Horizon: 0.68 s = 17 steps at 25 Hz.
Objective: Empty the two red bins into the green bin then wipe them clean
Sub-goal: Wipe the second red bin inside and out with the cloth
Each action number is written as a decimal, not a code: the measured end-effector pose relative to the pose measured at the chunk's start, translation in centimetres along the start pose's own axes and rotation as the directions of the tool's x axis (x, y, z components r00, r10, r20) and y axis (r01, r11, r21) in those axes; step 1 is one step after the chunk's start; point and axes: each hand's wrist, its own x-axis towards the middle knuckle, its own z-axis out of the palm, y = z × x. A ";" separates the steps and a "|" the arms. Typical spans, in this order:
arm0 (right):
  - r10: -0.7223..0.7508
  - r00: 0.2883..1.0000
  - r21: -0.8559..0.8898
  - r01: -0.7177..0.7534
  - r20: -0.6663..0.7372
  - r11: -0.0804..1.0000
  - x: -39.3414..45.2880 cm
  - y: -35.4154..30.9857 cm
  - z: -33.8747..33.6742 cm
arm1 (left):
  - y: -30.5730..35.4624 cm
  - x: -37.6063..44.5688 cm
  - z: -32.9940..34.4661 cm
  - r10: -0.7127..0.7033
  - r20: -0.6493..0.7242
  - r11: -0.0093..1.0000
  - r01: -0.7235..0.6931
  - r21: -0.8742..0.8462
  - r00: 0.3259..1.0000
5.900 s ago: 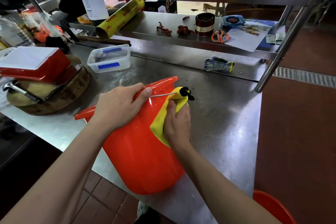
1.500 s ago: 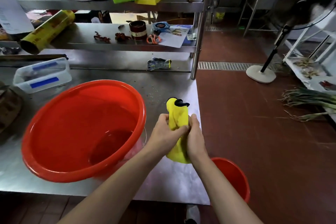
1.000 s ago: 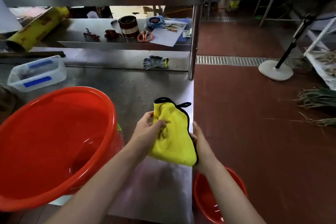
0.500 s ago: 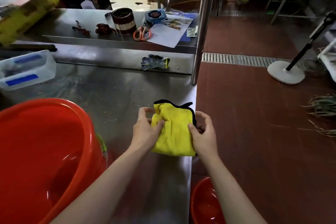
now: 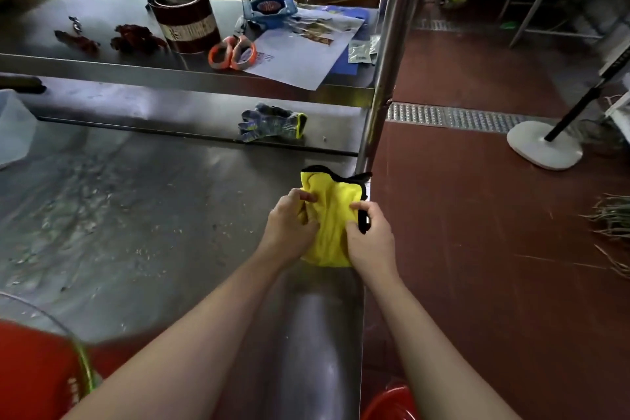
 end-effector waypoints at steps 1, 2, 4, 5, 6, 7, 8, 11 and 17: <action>-0.024 1.000 -0.024 0.024 0.004 0.999 1.1 0.0 0.5 | -0.4 1.1 0.3 0.022 0.007 1.000 -0.022 0.018 1.000; -0.044 0.999 -0.048 0.044 0.009 0.998 2.3 0.2 1.1 | -0.9 2.3 0.7 0.037 0.009 0.999 -0.038 0.035 0.999; -0.055 0.998 -0.120 0.058 0.030 0.991 4.1 0.6 2.1 | -1.5 4.2 1.1 0.053 -0.002 0.996 -0.053 0.070 0.999; -0.051 0.998 -0.186 0.057 0.040 0.981 4.7 1.1 2.5 | -1.9 4.8 1.4 0.057 -0.011 0.993 -0.056 0.104 0.998; -0.053 0.998 -0.280 0.064 0.046 0.958 5.1 1.6 3.0 | -2.3 5.2 1.6 0.071 -0.024 0.984 -0.066 0.166 0.997; -0.064 0.997 -0.383 0.079 0.051 0.920 5.3 2.3 3.4 | -2.9 5.4 2.1 0.104 -0.025 0.964 -0.094 0.250 0.994; -0.092 0.994 -0.465 0.109 0.059 0.879 5.2 3.0 3.8 | -3.5 5.3 2.7 0.147 0.000 0.930 -0.138 0.341 0.989; -0.130 0.980 -0.576 0.194 0.152 0.794 4.4 4.7 4.4 | -4.9 4.2 3.9 0.114 0.181 0.817 -0.195 0.543 0.977; -0.132 0.976 -0.614 0.213 0.175 0.760 4.4 5.2 4.3 | -5.0 4.4 3.6 0.028 0.248 0.747 -0.185 0.639 0.968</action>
